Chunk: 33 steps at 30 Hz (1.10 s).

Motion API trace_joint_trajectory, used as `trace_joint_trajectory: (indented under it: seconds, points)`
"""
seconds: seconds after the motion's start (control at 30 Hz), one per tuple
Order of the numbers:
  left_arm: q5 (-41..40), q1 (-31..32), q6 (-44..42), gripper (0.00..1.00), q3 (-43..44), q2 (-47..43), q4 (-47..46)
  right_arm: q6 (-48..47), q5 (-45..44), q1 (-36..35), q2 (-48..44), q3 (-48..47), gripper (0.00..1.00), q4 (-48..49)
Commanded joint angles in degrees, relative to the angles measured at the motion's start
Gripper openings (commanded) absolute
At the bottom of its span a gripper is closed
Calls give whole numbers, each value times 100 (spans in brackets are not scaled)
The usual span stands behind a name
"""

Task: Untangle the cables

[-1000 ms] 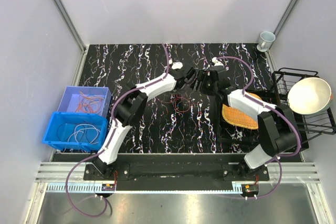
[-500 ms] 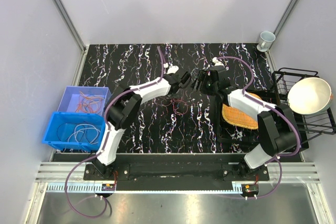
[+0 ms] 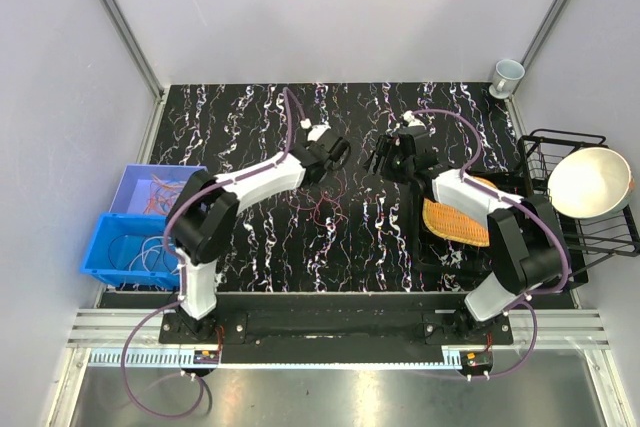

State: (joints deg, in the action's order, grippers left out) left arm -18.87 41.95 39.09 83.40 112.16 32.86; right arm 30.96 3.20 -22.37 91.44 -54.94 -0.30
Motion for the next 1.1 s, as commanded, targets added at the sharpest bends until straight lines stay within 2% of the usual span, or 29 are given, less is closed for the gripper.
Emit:
trace_joint_trajectory:
  seconds: [0.0,0.3,0.5,1.07]
  points:
    - [-2,14,-121,0,-244,-773,-210,33,84,49,76,-87,72,65]
    - [-309,15,-358,0,-509,-1766,88,42,93,66,155,-114,72,65]
    - [-591,15,-604,0,-201,-2399,493,59,146,75,208,-131,72,73]
    - [-1399,-99,-1026,0,669,-3445,1468,77,190,84,322,-158,72,100]
